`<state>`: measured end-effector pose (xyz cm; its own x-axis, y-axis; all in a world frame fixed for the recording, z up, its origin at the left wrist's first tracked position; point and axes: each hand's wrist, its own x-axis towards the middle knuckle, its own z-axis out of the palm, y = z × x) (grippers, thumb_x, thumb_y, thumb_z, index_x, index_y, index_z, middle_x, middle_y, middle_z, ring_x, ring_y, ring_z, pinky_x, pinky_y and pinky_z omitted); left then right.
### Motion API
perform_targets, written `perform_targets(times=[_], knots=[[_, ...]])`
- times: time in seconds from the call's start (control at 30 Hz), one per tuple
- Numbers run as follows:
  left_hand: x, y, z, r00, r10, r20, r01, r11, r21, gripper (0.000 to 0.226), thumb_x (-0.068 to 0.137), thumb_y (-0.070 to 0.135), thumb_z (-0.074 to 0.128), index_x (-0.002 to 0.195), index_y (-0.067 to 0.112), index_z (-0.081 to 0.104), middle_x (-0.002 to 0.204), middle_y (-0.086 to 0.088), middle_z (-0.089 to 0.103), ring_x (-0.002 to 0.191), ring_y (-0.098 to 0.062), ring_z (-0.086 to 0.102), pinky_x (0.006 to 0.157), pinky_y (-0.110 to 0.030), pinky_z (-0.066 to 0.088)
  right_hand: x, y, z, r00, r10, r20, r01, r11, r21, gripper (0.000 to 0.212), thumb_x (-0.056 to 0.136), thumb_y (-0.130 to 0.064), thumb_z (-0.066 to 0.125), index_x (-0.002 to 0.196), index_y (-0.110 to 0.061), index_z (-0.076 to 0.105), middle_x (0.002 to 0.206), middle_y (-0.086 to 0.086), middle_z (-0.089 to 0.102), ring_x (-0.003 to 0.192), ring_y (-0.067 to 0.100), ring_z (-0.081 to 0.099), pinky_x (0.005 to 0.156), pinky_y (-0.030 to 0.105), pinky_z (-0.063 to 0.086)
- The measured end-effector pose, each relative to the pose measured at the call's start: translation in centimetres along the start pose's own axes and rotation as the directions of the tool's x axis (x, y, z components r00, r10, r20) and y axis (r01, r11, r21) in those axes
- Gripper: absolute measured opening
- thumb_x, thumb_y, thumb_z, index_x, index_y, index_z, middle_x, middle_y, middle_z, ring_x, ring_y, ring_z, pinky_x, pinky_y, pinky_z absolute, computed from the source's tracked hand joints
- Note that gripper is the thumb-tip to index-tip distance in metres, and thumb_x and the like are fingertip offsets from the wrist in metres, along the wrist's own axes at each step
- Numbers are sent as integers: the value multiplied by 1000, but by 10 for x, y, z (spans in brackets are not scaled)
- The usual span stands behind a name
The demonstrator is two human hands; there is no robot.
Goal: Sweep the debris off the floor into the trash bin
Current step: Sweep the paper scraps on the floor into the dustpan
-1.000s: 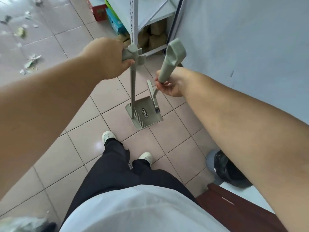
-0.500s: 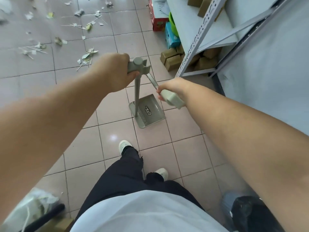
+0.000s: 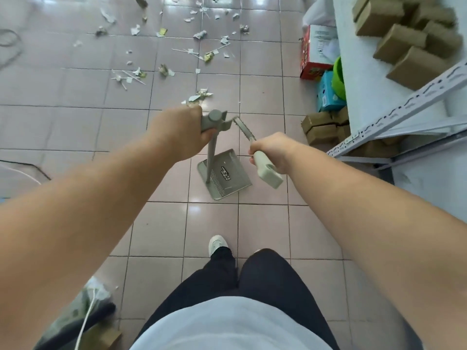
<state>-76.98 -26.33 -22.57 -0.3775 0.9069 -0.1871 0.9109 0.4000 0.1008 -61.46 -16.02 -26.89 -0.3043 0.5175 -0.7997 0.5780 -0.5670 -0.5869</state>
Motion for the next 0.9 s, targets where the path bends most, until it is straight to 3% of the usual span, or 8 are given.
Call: perform_targets(times=[0.3, 0.43, 0.57, 0.73, 0.83, 0.9], knots=[[60, -43, -7, 983, -180, -30, 180, 984, -14, 39, 87, 44, 49, 98, 7, 52, 98, -17, 60, 89, -37, 57, 68, -36, 40, 65, -84, 22, 996, -21, 91, 33, 991, -127, 20, 82, 4, 59, 100, -1, 52, 96, 19, 53, 59, 21, 58, 36, 15, 44], [95, -62, -10, 967, -249, -47, 247, 968, -29, 41, 87, 46, 49, 95, 6, 51, 95, -16, 60, 85, -36, 57, 66, -37, 42, 91, -128, 22, 991, -25, 129, 49, 981, -188, 19, 84, 3, 59, 101, -2, 53, 97, 19, 55, 37, 12, 61, 32, 13, 41], [119, -83, -15, 948, -312, -69, 310, 950, -39, 40, 87, 46, 48, 94, 7, 51, 95, -15, 60, 85, -36, 56, 64, -35, 38, 113, -161, 26, 989, -24, 146, 62, 962, -267, 15, 84, 2, 59, 98, -2, 54, 98, 18, 56, 62, 20, 58, 32, 12, 42], [145, -111, -23, 931, -357, -77, 354, 934, -58, 41, 89, 45, 47, 96, 5, 51, 97, -17, 61, 88, -37, 57, 65, -35, 38, 146, -191, 50, 989, -24, 145, 72, 940, -333, 15, 83, 1, 59, 90, -5, 47, 99, 18, 54, 69, 25, 59, 34, 16, 47], [160, -134, -25, 923, -377, -72, 373, 925, -65, 41, 89, 45, 47, 97, 5, 51, 99, -18, 61, 89, -37, 57, 64, -34, 36, 168, -205, 69, 992, -17, 122, 60, 933, -354, 17, 81, 0, 61, 80, -5, 44, 100, 19, 55, 78, 31, 62, 49, 25, 54], [171, -154, -26, 917, -394, -62, 390, 918, -69, 39, 90, 44, 47, 98, 6, 51, 99, -17, 61, 88, -37, 57, 63, -33, 35, 183, -216, 82, 994, 5, 111, 36, 933, -359, 17, 81, 0, 61, 87, -3, 45, 97, 20, 56, 79, 32, 63, 54, 28, 53]])
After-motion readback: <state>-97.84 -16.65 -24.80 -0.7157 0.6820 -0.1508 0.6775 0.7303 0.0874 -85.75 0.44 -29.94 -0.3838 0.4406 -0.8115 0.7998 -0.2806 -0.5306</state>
